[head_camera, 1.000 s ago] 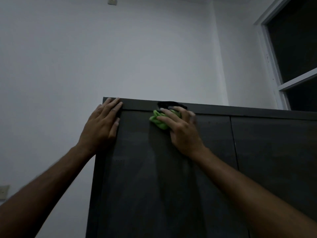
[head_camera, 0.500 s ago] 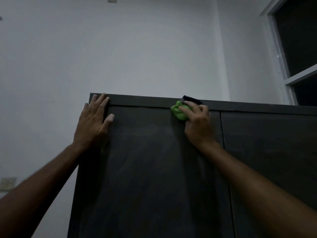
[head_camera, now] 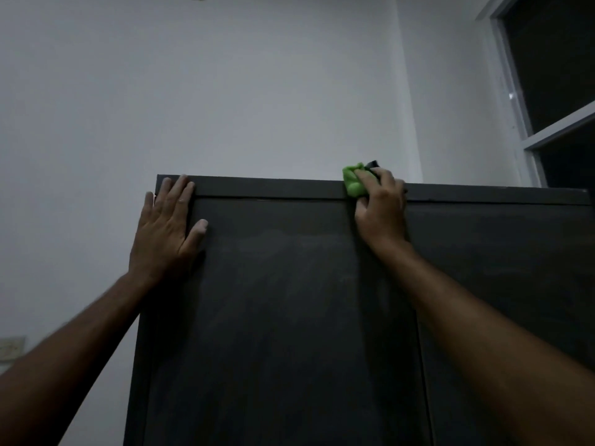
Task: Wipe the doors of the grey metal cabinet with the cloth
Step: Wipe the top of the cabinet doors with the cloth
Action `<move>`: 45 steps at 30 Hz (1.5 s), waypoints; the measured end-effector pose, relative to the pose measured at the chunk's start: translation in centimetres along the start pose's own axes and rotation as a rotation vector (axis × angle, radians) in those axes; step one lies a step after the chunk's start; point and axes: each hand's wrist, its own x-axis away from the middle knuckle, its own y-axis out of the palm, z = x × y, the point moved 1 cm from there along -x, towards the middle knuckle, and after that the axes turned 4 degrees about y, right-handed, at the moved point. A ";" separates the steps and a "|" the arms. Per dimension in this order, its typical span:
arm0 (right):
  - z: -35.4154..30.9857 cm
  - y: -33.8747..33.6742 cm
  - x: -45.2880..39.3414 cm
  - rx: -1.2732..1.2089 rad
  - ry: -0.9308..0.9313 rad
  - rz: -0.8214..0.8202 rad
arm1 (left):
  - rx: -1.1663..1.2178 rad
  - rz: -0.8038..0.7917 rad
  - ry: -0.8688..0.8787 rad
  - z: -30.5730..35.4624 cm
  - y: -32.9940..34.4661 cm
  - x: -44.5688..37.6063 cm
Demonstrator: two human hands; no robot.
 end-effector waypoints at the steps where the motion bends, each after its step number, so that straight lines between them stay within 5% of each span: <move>1: -1.3 0.5 0.5 -0.011 -0.073 -0.028 | -0.010 0.003 -0.001 0.0 0.0 0.1; 6: 0.6 -0.6 5.0 0.029 -0.383 -0.214 | -0.017 -0.004 0.011 0.1 0.0 0.2; 12: 2.5 -1.5 -0.8 0.030 0.032 -0.029 | -0.022 0.000 0.009 0.0 0.3 0.3; 18: 2.0 -1.8 4.3 0.047 -0.311 -0.215 | -0.023 -0.013 0.015 0.1 0.0 0.1; 23: 5.1 -2.9 -0.9 0.067 0.085 -0.018 | -0.030 0.006 0.008 0.2 0.3 0.2; 29: 2.3 -1.9 4.7 0.024 -0.291 -0.249 | -0.026 0.007 0.021 -0.1 0.2 0.3; 35: 3.8 -2.1 0.8 0.023 0.087 -0.036 | -0.012 0.007 0.009 -0.1 0.3 0.2; 40: 4.7 -2.8 5.6 0.054 -0.275 -0.200 | 0.009 0.003 0.012 -0.2 0.3 0.2; 45: 5.6 -3.2 1.0 0.087 0.081 -0.045 | -0.011 0.010 0.009 0.0 0.3 0.2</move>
